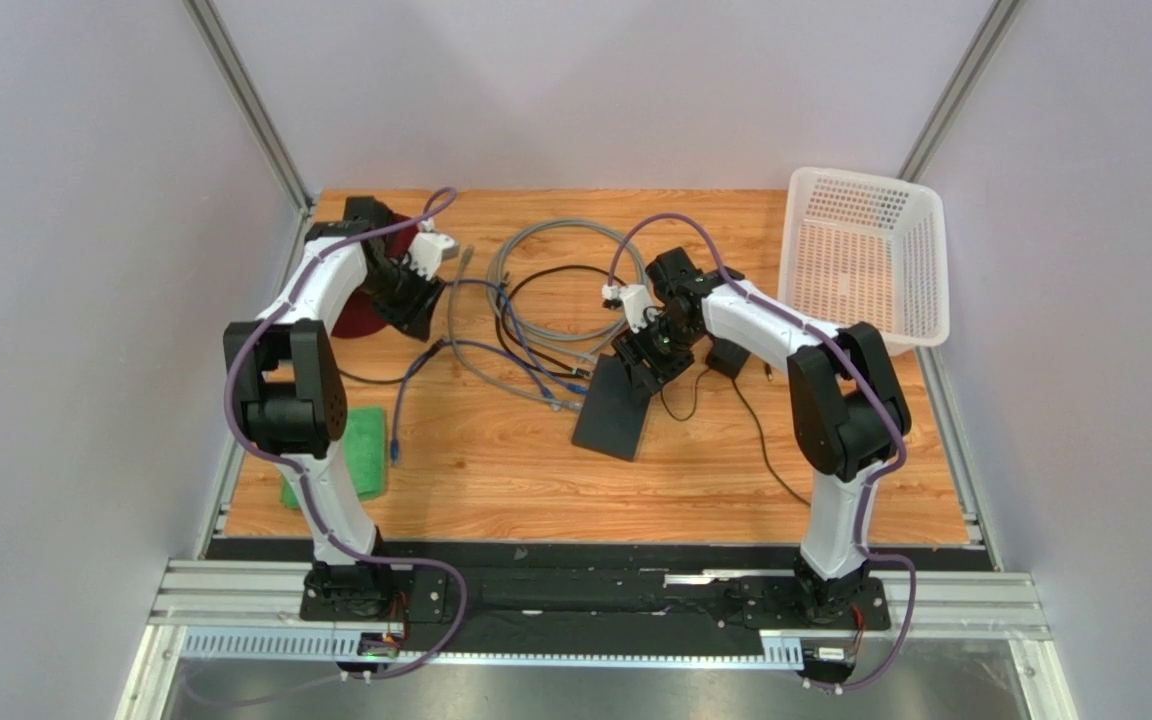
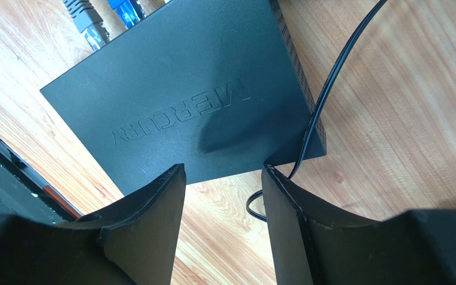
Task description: Pull the plug from the switch port
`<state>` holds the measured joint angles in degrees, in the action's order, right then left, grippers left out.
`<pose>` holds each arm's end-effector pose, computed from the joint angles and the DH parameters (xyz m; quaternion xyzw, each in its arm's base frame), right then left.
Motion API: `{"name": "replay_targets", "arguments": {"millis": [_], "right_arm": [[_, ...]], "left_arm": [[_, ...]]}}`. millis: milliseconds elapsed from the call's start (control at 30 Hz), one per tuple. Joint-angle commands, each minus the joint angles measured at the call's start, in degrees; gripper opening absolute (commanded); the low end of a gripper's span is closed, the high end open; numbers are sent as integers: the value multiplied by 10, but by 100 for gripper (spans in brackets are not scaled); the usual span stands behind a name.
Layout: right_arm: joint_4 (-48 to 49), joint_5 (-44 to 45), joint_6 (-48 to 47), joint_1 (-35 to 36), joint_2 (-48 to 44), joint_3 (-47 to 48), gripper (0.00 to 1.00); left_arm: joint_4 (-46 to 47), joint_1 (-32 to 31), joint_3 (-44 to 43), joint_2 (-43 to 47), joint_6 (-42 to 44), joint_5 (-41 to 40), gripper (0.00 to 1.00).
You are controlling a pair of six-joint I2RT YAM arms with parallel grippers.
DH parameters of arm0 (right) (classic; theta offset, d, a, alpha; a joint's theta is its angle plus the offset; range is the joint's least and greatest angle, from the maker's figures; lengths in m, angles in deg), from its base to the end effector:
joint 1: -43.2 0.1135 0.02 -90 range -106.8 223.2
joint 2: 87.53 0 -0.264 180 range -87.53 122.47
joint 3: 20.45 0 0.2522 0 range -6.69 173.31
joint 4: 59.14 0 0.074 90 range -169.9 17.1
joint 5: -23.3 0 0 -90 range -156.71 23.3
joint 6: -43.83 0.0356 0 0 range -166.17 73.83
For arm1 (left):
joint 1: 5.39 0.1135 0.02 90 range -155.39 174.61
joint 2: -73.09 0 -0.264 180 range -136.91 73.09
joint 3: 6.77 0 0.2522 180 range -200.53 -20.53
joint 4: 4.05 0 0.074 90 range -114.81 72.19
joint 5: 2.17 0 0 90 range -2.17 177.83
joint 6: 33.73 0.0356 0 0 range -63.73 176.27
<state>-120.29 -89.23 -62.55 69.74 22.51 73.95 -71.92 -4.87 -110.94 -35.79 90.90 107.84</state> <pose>0.3319 0.1810 0.1895 -0.3773 0.8985 0.2033 0.0952 0.3890 -0.0087 0.2401 0.3107 0.9229 -0.1187 0.1940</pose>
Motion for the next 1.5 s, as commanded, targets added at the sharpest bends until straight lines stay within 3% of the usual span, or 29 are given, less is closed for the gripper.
{"name": "replay_targets", "arguments": {"millis": [0,333,867,900,967,1033,1133,1267,1467], "right_arm": [[10,0,-8,-2,-35,-8,56],[10,2,-8,-1,-34,-9,56],[13,4,-7,-1,-27,-10,56],[13,2,-7,-1,-26,-9,56],[12,2,-7,-1,-23,-7,56],[9,3,-8,-1,-21,-2,56],[6,5,-8,-2,-21,3,56],[7,1,-8,-2,-20,1,56],[6,-1,-5,-2,-14,10,56]], "left_arm": [[29,8,21,7,-4,-15,52],[30,8,19,-50,-17,-47,48],[39,8,8,-99,-31,-74,33],[38,8,11,-99,-30,-76,31],[23,9,9,-101,-30,-89,14],[3,9,1,-99,-33,-105,4],[-13,19,13,-52,-45,-124,0],[-16,45,26,3,-55,-163,0],[-50,108,-20,24,-131,-180,0]]}}
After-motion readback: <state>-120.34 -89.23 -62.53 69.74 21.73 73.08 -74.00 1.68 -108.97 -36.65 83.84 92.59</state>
